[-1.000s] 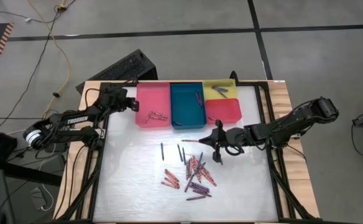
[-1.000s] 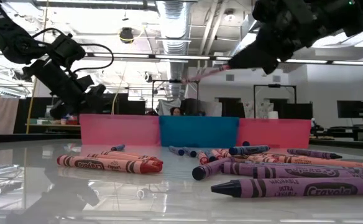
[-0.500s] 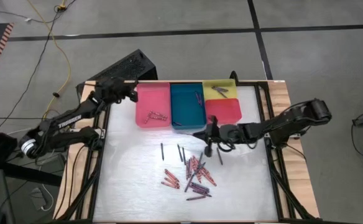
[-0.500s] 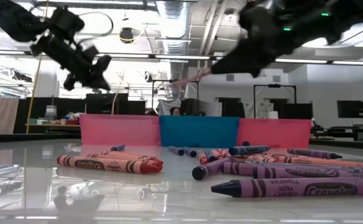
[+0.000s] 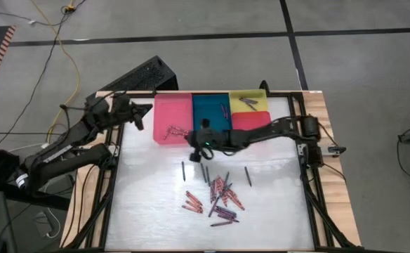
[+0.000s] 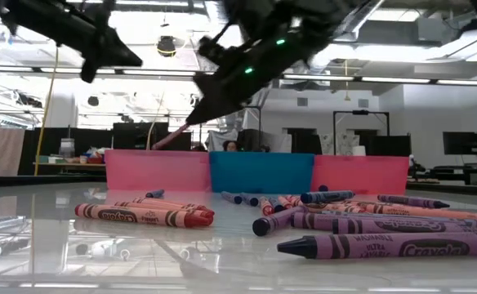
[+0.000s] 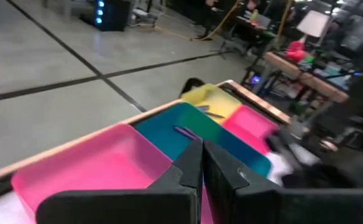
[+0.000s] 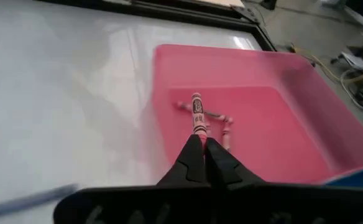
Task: Sort crayons
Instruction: Put the pink crayon into the pink bin, then adjust the blue bin
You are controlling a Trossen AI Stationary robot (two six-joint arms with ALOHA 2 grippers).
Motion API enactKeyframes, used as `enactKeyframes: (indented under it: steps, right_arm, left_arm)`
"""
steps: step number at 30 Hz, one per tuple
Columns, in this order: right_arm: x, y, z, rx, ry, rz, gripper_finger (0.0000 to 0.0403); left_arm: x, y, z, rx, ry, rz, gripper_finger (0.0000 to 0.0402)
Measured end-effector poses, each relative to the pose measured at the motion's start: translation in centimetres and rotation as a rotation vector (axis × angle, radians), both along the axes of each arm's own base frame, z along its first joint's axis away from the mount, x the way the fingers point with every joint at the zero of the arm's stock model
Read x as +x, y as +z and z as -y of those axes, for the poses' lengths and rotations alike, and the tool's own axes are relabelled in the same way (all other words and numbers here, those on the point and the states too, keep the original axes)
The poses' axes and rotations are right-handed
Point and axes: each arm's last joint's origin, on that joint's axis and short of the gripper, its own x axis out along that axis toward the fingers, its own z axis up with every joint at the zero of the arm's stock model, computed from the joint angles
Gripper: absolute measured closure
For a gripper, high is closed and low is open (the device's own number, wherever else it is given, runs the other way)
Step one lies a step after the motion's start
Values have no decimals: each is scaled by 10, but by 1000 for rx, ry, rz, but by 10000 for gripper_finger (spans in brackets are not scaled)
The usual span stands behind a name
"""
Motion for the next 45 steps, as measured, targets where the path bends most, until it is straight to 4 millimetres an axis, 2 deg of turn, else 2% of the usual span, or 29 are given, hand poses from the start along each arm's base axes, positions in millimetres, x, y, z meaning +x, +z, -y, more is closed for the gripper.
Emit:
enactKeyframes:
  steps: [6, 14, 21, 26, 29, 31, 35, 38, 40, 42, 45]
  right_arm:
    - [22, 1, 22, -5, -41, -72, 403]
    - [21, 4, 39, -7, -61, -84, 393]
    - [21, 5, 38, -12, -14, -88, 319]
    - [13, 17, 22, -27, 31, -132, 296]
    - [-6, 37, 2, -52, 83, -222, 303]
    - [-25, 49, -10, -74, 58, -323, 311]
    - [-71, 58, -14, -55, -187, -560, 327]
    - [-106, 58, -11, 64, -427, -702, 334]
    - [-122, 53, -11, 113, -549, -754, 336]
    - [-130, 44, -16, 127, -582, -770, 337]
    - [-127, 26, -27, 163, -509, -758, 337]
  left_arm:
    - [-22, 0, 26, -23, 13, 22, 401]
    - [-37, -7, 39, -47, 64, -17, 401]
    - [-36, -13, 40, -81, 49, -48, 401]
    - [-31, -23, 42, -110, -31, -69, 401]
    - [-27, -32, 44, -146, -89, -87, 401]
    - [-25, -38, 45, -163, -108, -96, 402]
    - [-21, -42, 47, -181, -139, -92, 401]
    - [-17, -43, 49, -173, -172, -41, 401]
    - [-14, -44, 50, -172, -201, 5, 401]
    - [-11, -44, 52, -167, -230, 40, 401]
    - [-9, -44, 56, -176, -268, 59, 401]
